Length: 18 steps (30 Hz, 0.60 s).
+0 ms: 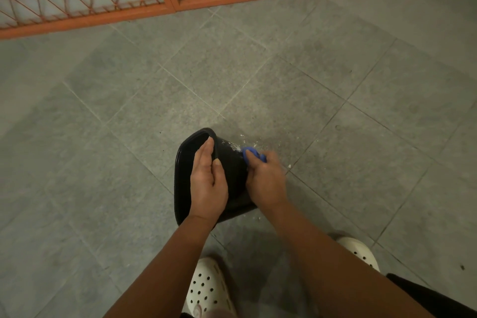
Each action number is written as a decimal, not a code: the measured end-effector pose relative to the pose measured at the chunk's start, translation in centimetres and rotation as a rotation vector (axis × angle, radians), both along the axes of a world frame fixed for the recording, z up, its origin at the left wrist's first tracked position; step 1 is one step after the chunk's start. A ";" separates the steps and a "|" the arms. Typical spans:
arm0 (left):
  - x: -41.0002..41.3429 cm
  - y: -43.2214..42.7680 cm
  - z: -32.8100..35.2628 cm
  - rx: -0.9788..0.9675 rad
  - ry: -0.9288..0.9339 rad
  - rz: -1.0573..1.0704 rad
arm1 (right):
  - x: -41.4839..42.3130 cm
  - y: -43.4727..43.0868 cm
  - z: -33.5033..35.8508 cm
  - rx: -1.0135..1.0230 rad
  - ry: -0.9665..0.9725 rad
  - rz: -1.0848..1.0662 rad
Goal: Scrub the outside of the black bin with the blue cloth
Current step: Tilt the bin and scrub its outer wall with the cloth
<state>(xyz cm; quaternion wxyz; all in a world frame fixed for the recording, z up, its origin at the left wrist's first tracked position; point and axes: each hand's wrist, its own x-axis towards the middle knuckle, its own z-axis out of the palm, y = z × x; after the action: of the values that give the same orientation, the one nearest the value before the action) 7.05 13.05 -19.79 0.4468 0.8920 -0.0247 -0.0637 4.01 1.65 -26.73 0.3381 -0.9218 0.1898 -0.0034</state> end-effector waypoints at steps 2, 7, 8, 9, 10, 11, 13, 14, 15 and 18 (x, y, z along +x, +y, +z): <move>0.1 -0.2 0.0 -0.015 0.004 0.009 | -0.6 0.3 0.4 -0.014 0.058 -0.024; 0.2 0.1 -0.2 -0.008 0.022 0.023 | -0.6 1.7 1.5 0.019 -0.015 0.096; 0.1 0.2 -0.2 -0.007 0.026 0.020 | -0.2 1.2 1.0 0.024 0.009 0.096; 0.1 0.2 -0.3 -0.006 0.026 0.018 | 0.1 0.7 0.7 0.032 0.052 0.081; 0.1 0.2 -0.2 -0.007 0.024 0.014 | 0.2 0.2 0.5 0.047 0.125 0.058; 0.0 0.2 -0.2 -0.007 0.024 0.011 | 0.1 -0.1 0.6 0.069 0.196 0.035; 0.2 0.0 -0.1 -0.008 0.027 0.012 | -0.4 0.1 1.4 0.080 0.237 0.013; 0.2 0.0 -0.1 -0.005 0.025 0.017 | -0.7 0.4 1.9 0.087 0.211 0.021; 0.3 0.0 -0.2 0.003 0.017 0.020 | -0.9 0.7 2.2 0.092 0.163 0.035; 0.3 -0.1 -0.3 0.011 -0.002 0.012 | -1.0 0.8 1.1 0.020 0.068 0.078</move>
<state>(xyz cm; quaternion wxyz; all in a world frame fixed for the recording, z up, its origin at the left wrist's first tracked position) 7.36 12.97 -20.06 0.4422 0.8947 -0.0193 -0.0604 3.05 2.41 -25.65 0.3405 -0.9247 0.1650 0.0429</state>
